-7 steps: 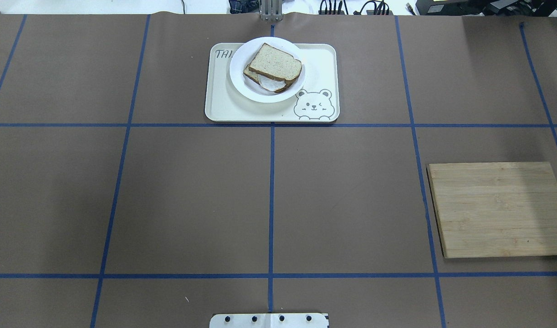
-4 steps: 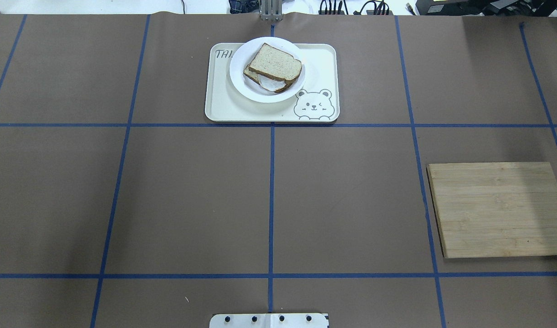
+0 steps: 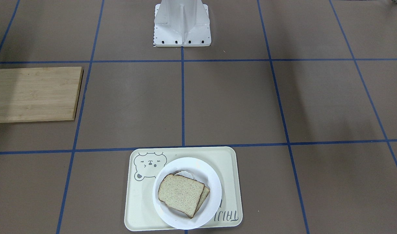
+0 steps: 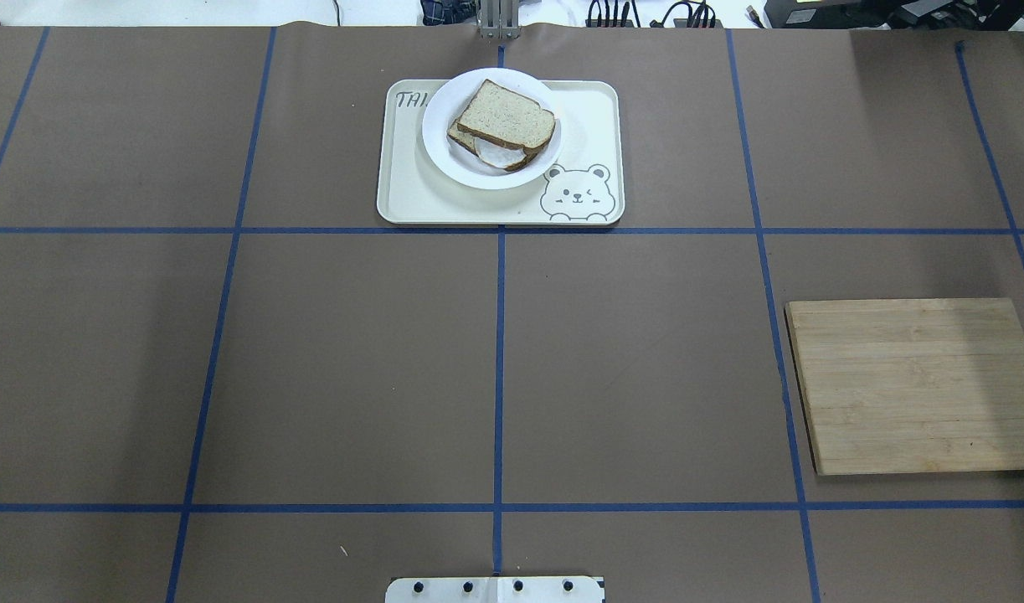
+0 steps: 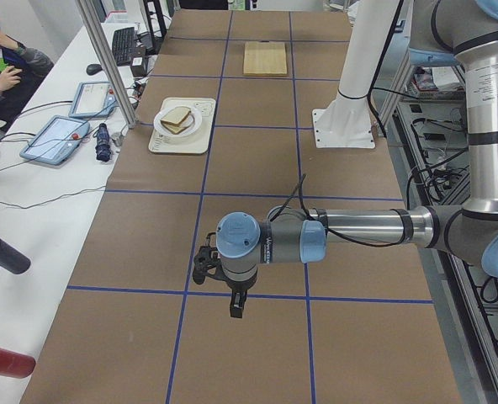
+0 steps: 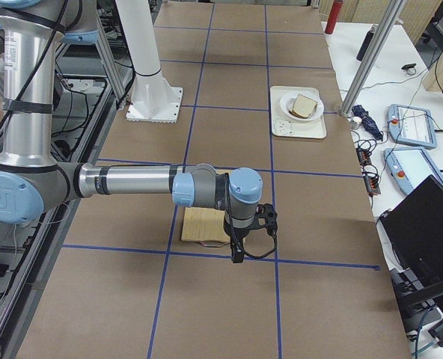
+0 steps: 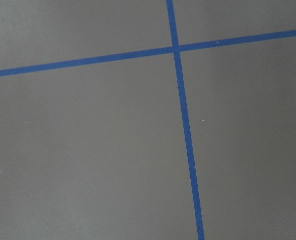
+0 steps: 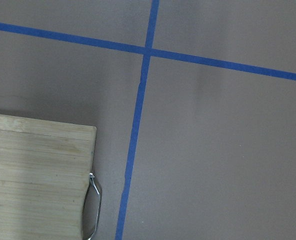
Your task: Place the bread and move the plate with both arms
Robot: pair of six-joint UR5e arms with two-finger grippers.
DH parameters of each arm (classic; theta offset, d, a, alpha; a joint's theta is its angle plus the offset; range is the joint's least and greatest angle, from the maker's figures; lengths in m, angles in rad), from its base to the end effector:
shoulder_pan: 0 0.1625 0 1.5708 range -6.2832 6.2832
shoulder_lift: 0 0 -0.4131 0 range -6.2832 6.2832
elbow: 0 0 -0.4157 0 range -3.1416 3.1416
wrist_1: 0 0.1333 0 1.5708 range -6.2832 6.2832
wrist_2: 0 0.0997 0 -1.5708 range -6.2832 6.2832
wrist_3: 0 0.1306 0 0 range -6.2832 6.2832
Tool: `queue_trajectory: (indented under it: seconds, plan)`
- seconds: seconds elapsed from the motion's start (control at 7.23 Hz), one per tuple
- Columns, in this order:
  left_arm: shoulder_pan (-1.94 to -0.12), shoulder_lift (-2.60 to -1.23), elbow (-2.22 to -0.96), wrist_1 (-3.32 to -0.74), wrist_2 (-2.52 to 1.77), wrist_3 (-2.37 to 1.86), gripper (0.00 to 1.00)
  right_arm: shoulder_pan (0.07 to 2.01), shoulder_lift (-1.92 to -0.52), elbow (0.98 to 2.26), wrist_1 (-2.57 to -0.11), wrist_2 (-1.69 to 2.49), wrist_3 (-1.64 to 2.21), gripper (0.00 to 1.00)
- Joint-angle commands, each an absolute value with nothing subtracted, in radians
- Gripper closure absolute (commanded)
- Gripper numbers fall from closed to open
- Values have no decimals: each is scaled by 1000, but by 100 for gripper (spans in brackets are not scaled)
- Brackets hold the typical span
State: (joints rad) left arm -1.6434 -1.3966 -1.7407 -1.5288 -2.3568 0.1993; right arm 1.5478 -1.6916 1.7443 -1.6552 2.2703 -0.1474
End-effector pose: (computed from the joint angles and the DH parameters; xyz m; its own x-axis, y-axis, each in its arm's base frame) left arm -0.0727 -0.4353 0.6679 0.7029 0.1150 -0.7019 -0.0681 0.9932 0.0946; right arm 0.0386 -0.4628 0.6537 0.7538 -0.1440 0.6412 0.1352 0.9888 0.0632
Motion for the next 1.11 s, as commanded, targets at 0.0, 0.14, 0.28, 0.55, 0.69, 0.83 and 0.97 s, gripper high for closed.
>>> queue_trajectory:
  seconds: [0.0, 0.14, 0.28, 0.55, 0.69, 0.83, 0.97]
  plan:
    - [-1644, -1390, -1741, -1531, -2353, 199, 1, 1548, -1692, 1744, -1655, 2273, -141, 0]
    - [-1644, -1372, -1753, -1534, -2355, 204, 1, 1548, -1692, 1746, -1657, 2275, -135, 0]
    - [-1644, -1368, -1755, -1534, -2353, 204, 1, 1548, -1693, 1746, -1657, 2281, -135, 0]
    - [-1646, -1361, -1755, -1534, -2355, 204, 1, 1548, -1694, 1737, -1655, 2276, -138, 0]
    - [-1646, -1353, -1756, -1534, -2355, 204, 1, 1548, -1694, 1733, -1657, 2276, -140, 0]
    - [-1647, -1353, -1755, -1534, -2355, 204, 1, 1548, -1695, 1729, -1657, 2276, -140, 0]
    - [-1647, -1354, -1756, -1534, -2355, 203, 1, 1548, -1694, 1724, -1657, 2276, -141, 0]
